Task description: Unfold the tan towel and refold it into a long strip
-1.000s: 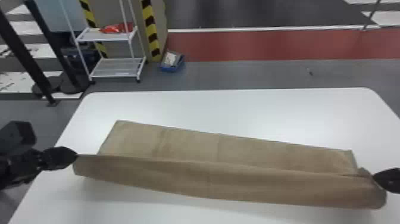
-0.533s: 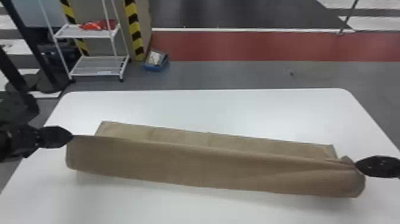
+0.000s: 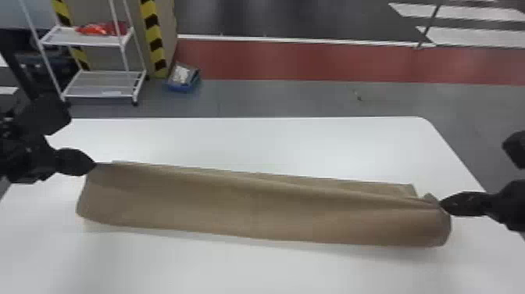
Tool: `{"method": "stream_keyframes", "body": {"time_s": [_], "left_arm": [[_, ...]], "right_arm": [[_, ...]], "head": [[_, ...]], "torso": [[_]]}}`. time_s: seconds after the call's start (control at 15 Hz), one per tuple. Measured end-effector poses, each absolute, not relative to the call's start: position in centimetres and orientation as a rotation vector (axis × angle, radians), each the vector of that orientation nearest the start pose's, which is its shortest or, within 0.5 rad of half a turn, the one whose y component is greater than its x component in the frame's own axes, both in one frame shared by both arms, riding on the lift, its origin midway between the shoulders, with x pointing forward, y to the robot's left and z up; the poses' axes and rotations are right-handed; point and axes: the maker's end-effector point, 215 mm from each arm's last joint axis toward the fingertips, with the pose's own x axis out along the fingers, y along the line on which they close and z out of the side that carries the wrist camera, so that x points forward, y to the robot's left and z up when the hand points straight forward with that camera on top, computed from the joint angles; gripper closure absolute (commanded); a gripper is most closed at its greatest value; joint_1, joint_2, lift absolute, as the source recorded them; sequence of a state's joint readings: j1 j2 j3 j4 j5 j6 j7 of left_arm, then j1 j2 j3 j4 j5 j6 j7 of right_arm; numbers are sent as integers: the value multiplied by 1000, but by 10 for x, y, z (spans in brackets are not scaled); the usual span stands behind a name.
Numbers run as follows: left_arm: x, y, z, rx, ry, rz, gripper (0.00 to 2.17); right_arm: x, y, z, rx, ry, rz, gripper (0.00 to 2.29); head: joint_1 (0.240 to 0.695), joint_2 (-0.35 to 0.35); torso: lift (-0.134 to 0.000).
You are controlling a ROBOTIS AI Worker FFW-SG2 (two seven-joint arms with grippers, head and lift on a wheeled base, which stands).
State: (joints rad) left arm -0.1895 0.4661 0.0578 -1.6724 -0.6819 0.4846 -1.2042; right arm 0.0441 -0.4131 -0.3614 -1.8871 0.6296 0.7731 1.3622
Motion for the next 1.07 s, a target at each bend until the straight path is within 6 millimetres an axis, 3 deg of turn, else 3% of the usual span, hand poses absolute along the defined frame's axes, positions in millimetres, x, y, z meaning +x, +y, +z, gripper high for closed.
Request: {"method": "stream_keyframes", "body": {"time_s": [0.47,1.07], "left_arm": [[584,372,-384,805,779,-644,1430],[594,375,-394,808,806,-648,1430]], "right_arm": [[462,-448,-383,-372,891,464,1183],[493,-438,-384,-410,923,474,1183]], "head": [[695,-81],[695,-65]], "torso": [[-125],[-125]]}}
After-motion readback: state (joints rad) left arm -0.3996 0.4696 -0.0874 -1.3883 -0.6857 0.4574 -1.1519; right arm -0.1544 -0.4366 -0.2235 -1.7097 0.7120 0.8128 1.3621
